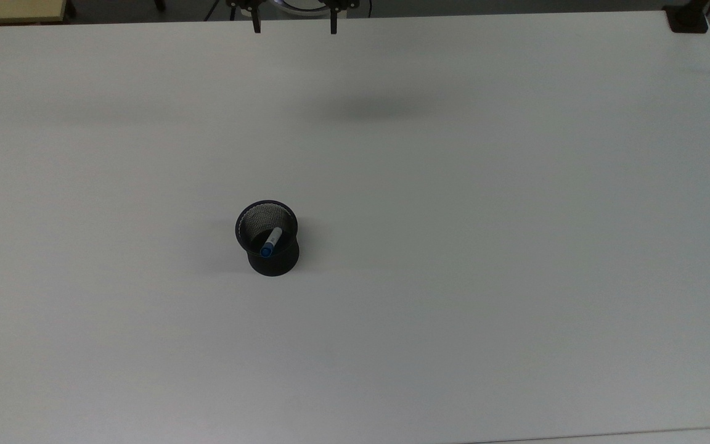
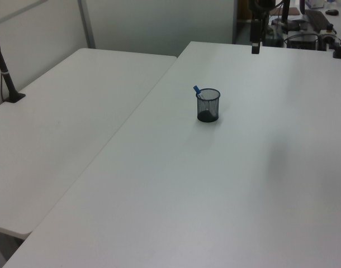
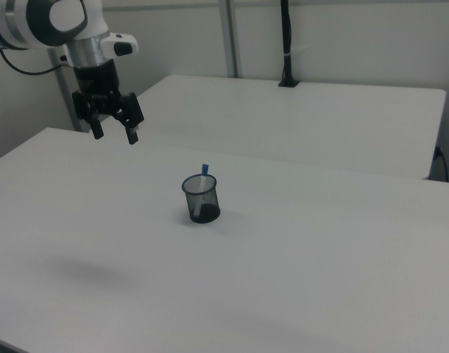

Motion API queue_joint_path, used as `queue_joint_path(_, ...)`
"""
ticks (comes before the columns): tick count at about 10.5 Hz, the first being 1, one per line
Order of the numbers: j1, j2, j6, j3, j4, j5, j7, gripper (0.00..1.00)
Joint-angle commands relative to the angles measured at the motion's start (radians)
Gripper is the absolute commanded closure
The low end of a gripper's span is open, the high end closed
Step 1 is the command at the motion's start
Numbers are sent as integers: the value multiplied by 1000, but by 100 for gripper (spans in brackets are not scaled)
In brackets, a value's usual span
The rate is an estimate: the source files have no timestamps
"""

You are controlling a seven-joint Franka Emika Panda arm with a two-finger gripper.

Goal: Remove the marker

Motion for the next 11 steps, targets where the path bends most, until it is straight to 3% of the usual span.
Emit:
queue_joint_path(1,3,-18,-1,-3,-17,-15,-18,0)
queue_joint_path(8,-2,-13,4,-3,-17,-15,-16,0)
queue_joint_path(11,-26,-7,77,-8,-17,-13,-19,0)
